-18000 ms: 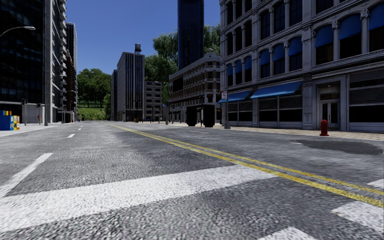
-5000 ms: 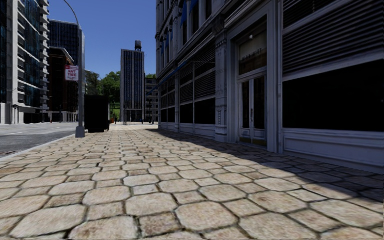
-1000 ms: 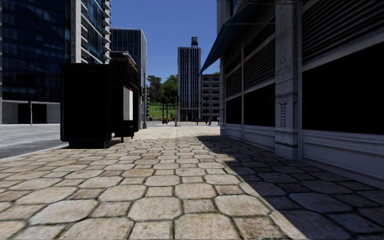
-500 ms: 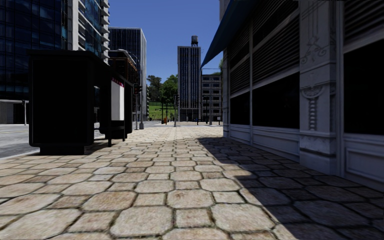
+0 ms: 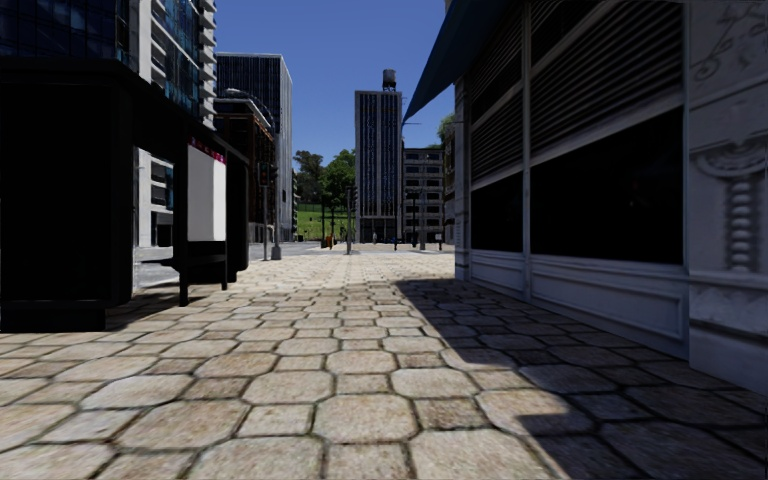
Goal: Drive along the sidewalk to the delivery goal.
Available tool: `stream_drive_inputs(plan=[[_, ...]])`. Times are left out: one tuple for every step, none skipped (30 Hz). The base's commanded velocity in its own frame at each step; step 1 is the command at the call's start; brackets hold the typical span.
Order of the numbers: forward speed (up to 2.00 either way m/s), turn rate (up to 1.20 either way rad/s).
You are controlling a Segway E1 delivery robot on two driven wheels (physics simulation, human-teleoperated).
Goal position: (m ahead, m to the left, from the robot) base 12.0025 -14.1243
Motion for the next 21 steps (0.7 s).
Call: stream_drive_inputs(plan=[[1.99,0.0],[1.99,0.0],[1.99,0.0],[2.0,0.0],[2.0,0.0],[2.0,0.0],[2.0,0.0],[2.0,0.0],[2.0,0.0],[2.0,0.0],[2.0,0.0],[2.0,0.0],[2.0,0.0],[2.0,0.0],[2.0,0.0],[2.0,0.0],[2.0,0.0],[1.93,0.0],[1.91,0.0],[1.9,0.0],[1.9,0.0]])
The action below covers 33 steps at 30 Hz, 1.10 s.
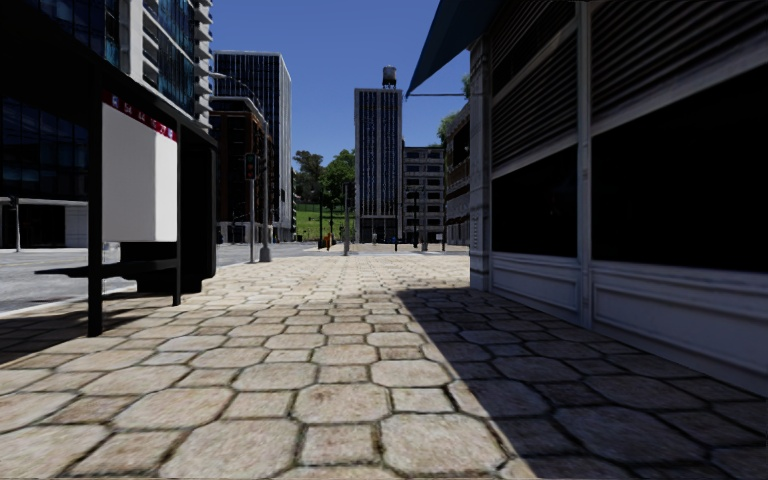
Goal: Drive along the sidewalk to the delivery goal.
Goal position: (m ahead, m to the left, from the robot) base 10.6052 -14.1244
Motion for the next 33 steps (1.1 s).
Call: stream_drive_inputs(plan=[[1.9,0.0],[1.9,0.0],[1.9,0.0],[1.9,0.0],[1.9,0.0],[1.9,0.0],[1.9,0.0],[1.9,0.0],[1.9,0.0],[1.9,0.0],[1.9,0.0],[1.9,0.0],[1.9,0.0],[1.9,0.0],[1.9,0.0],[1.9,0.0],[1.9,0.0],[1.9,0.0],[1.9,0.0],[1.94,0.0],[1.96,0.0],[1.96,0.0],[1.97,0.0],[1.97,0.0],[1.97,0.0],[1.97,0.0],[2.0,0.0],[2.0,0.0],[2.0,0.0],[2.0,0.0],[2.0,0.0],[2.0,0.0],[2.0,0.0]])
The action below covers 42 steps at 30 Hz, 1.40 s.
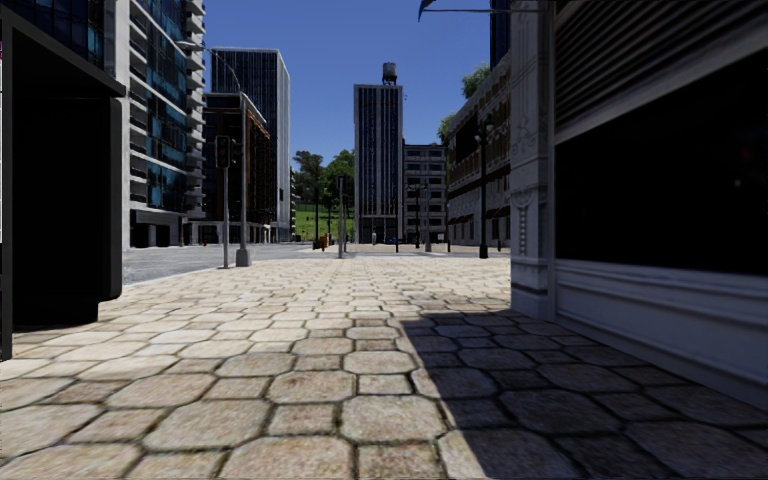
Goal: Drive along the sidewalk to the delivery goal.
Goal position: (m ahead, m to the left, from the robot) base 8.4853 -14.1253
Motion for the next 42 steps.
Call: stream_drive_inputs(plan=[[2.0,0.0],[2.0,0.0],[2.0,0.0],[2.0,0.0],[2.0,0.0],[2.0,0.0],[2.0,0.0],[2.0,0.0],[2.0,0.0],[2.0,0.0],[2.0,0.0],[2.0,0.0],[2.0,0.0],[2.0,0.0],[2.0,0.0],[2.0,0.0],[2.0,0.0],[2.0,0.0],[2.0,0.0],[2.0,0.0],[2.0,0.0],[2.0,0.0],[2.0,0.0],[2.0,0.0],[2.0,0.0],[2.0,0.0],[2.0,0.0],[2.0,0.0],[2.0,0.0],[2.0,0.0],[2.0,0.0],[2.0,0.0],[2.0,0.0],[2.0,-0.02],[2.0,-0.05],[2.0,-0.07],[2.0,-0.09],[1.94,-0.22],[1.82,-0.29],[1.76,-0.32],[1.73,-0.34],[1.68,-0.36]])
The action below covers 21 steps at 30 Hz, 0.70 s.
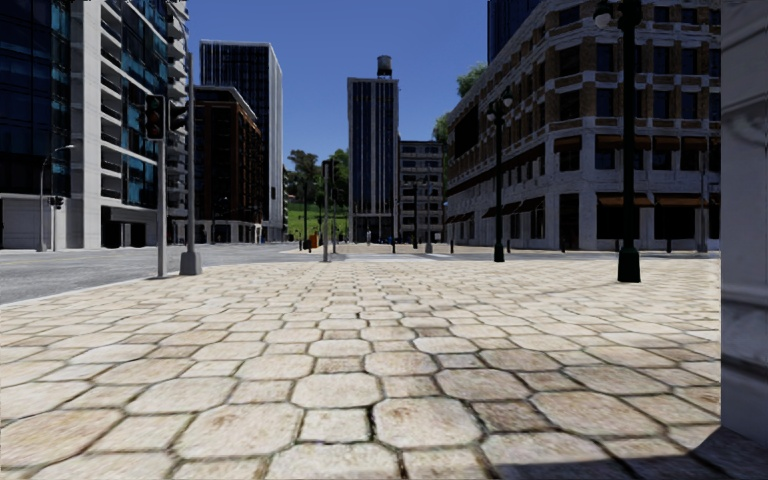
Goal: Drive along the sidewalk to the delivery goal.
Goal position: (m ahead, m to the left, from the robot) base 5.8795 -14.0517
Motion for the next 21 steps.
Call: stream_drive_inputs(plan=[[1.62,-0.38],[1.59,-0.39],[1.58,-0.4],[1.57,-0.4],[1.57,-0.42],[1.57,-0.42],[1.56,-0.43],[1.56,-0.44],[1.56,-0.44],[1.56,-0.44],[1.56,-0.45],[1.56,-0.45],[1.56,-0.45],[1.56,-0.45],[1.56,-0.45],[1.55,-0.46],[1.54,-0.46],[1.53,-0.47],[1.53,-0.47],[1.53,-0.48],[1.53,-0.48]])
